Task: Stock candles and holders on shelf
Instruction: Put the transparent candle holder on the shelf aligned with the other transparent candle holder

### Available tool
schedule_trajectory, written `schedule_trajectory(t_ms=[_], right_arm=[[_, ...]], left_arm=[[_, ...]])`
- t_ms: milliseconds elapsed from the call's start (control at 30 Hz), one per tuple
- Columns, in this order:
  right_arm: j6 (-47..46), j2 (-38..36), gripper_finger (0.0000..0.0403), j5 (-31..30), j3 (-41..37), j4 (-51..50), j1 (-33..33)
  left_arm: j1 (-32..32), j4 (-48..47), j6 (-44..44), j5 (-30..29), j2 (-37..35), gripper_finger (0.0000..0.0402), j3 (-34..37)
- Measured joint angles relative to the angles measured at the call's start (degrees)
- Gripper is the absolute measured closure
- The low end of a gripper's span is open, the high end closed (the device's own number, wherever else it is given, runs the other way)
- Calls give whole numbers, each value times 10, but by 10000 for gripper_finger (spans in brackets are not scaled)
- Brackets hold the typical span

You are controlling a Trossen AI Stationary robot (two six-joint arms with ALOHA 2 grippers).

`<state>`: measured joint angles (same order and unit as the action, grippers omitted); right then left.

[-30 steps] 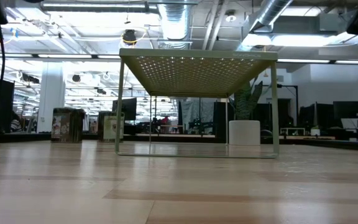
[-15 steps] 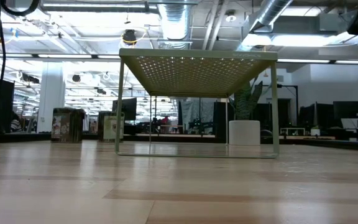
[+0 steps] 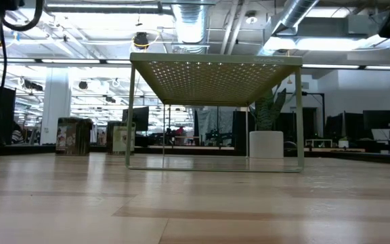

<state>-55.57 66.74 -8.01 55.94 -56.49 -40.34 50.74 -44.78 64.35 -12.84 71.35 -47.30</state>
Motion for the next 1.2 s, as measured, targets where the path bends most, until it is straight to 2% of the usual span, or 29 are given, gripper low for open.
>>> schedule_trajectory(t_ms=[467,567,867,1200], right_arm=[[0,0,113,0,0,0,0],[0,0,113,0,0,0,0],[0,0,113,-14,0,0,0],[0,0,113,-15,0,-1,0]], left_arm=[[0,16,-5,11,0,134,29],[0,18,-13,10,0,149,29],[0,23,-15,10,0,234,29],[-23,20,-11,30,-1,234,16]])
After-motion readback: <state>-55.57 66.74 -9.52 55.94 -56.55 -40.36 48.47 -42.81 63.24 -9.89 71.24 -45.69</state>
